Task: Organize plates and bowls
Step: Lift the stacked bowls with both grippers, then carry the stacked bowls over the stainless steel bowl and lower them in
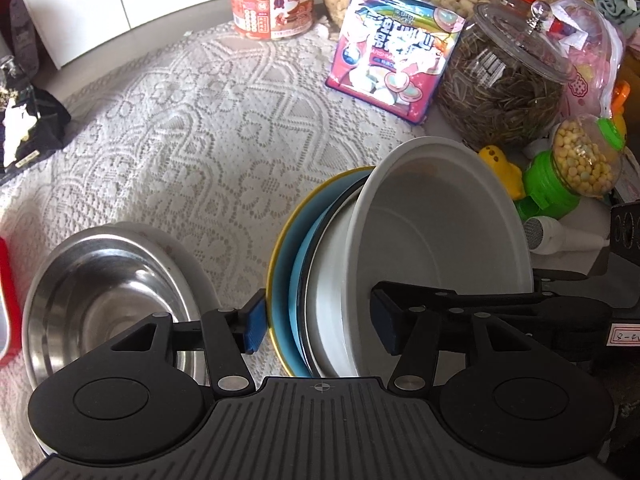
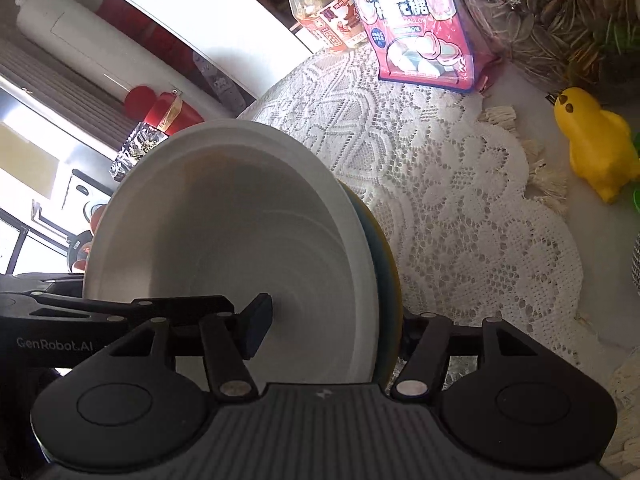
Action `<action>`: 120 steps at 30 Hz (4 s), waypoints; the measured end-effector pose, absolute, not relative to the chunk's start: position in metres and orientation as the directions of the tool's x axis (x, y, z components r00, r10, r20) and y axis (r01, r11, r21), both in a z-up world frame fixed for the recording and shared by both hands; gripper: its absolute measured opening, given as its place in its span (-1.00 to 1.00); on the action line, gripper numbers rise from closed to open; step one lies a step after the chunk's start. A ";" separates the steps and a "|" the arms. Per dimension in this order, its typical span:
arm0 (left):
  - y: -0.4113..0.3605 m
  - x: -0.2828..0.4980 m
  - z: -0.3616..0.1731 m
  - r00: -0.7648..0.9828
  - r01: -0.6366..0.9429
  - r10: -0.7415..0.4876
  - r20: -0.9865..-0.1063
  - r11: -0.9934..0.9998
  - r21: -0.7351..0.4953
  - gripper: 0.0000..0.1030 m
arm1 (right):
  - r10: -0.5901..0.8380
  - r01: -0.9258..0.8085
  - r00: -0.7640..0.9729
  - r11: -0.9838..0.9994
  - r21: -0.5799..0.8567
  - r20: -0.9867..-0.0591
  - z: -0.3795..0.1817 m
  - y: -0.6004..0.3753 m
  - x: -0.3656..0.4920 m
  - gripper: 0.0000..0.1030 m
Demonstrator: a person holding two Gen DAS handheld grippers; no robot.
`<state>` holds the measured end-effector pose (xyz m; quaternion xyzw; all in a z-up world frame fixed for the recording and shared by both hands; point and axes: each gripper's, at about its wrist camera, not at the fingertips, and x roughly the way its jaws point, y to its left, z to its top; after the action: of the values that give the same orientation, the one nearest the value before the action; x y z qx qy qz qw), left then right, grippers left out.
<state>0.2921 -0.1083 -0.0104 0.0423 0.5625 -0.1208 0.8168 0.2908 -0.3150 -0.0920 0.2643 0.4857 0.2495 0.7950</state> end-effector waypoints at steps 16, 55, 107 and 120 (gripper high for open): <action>-0.119 0.294 -0.011 0.363 0.281 -0.108 -0.925 0.960 -0.002 0.12 | 0.678 -0.109 0.395 0.704 0.701 -0.620 -0.099 -0.325 0.293 0.19; -0.085 0.323 -0.029 0.243 0.237 -0.239 -0.940 0.954 -0.181 0.13 | 0.645 -0.068 0.325 0.745 0.663 -0.692 -0.091 -0.307 0.309 0.10; 0.098 0.256 0.016 0.371 0.037 -0.259 -0.892 0.964 -0.264 0.16 | 0.621 -0.302 0.215 0.776 0.553 -0.754 -0.003 -0.124 0.310 0.09; 0.119 0.247 -0.008 0.432 0.058 -0.245 -0.868 0.968 -0.244 -0.02 | 0.523 -0.286 0.127 0.833 0.473 -0.843 -0.035 -0.087 0.323 0.10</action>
<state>0.2474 0.1192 -0.0077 -0.0889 0.5252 -0.0898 0.8416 0.3231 -0.0873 -0.0347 0.0983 0.6021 0.2717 0.7443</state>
